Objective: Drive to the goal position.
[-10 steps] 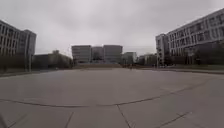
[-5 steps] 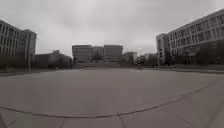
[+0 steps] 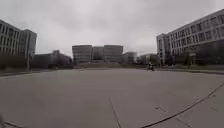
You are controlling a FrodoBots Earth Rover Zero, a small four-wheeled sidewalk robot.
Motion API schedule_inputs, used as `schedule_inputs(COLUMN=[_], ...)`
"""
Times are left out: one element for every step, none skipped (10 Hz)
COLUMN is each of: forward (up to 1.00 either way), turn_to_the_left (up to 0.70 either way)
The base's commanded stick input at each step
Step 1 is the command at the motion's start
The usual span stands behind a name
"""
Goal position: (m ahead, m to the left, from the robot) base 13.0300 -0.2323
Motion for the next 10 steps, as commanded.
schedule_inputs(forward=[0.70, 0.70, 0.70, 0.70, 0.70, 0.70, 0.70, 0.70, 0.70, 0.70], turn_to_the_left=[0.00, 0.00, 0.00, 0.00, 0.00, 0.00, 0.00, 0.00, 0.00, 0.00])
